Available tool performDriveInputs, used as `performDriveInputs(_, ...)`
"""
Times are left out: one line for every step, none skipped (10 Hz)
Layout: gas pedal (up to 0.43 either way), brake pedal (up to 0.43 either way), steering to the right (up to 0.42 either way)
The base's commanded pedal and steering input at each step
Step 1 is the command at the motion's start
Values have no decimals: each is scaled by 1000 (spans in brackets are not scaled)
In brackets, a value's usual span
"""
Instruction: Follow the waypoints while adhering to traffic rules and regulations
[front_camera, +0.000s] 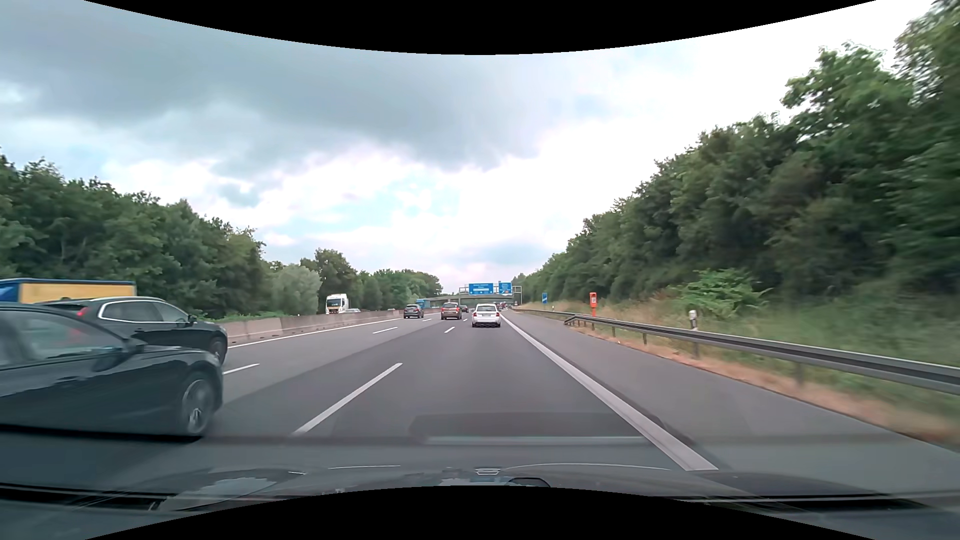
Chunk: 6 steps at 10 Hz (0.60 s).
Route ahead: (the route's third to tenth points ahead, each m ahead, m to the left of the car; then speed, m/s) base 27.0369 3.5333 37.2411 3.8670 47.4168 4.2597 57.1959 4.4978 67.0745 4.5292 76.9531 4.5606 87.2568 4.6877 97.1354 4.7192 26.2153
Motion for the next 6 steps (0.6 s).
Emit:
performDriveInputs(79,0,-3)
performDriveInputs(79,0,-2)
performDriveInputs(79,0,-2)
performDriveInputs(79,0,-2)
performDriveInputs(79,0,-2)
performDriveInputs(79,0,-2)
